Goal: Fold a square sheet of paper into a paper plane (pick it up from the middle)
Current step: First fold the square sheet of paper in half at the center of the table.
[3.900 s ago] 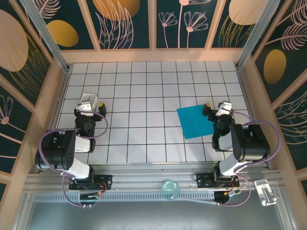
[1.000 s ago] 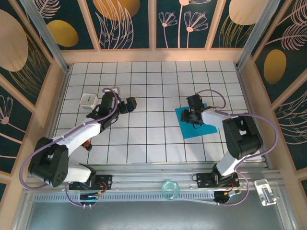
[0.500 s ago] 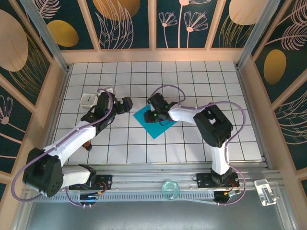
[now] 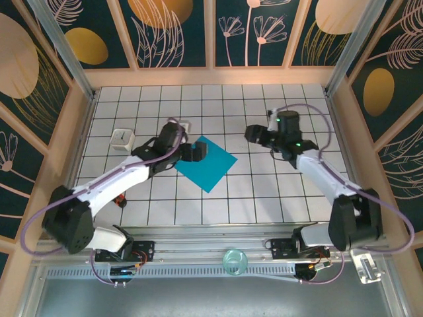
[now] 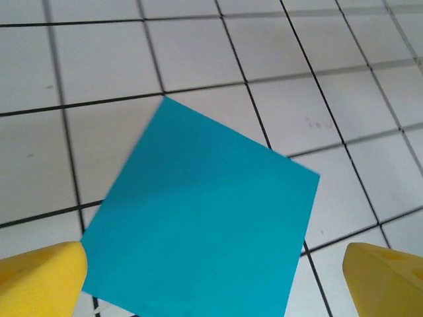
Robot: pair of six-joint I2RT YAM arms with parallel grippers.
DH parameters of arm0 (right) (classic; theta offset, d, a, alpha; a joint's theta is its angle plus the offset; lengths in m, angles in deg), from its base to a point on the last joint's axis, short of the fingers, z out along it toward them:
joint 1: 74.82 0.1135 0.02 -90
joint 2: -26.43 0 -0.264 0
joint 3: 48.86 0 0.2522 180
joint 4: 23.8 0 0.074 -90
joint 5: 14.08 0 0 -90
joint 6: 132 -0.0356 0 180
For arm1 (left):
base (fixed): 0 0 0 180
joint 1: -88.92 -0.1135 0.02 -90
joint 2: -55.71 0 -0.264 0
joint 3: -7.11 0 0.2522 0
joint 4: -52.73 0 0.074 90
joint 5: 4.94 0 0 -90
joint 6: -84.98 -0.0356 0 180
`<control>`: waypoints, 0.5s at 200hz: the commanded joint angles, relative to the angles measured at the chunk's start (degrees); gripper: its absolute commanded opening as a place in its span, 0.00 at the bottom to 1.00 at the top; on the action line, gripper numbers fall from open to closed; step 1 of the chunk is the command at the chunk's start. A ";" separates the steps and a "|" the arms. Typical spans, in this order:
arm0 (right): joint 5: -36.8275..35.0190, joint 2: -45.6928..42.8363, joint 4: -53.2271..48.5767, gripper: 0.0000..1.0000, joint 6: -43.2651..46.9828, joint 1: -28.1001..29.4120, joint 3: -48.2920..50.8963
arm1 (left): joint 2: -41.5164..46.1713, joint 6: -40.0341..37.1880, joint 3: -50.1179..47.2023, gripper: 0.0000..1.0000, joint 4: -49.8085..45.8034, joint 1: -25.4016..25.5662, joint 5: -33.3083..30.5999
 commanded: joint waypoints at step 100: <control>-2.70 -8.33 1.76 0.94 2.10 -9.13 12.09 | -31.32 -17.88 26.24 0.99 -29.60 3.29 -3.92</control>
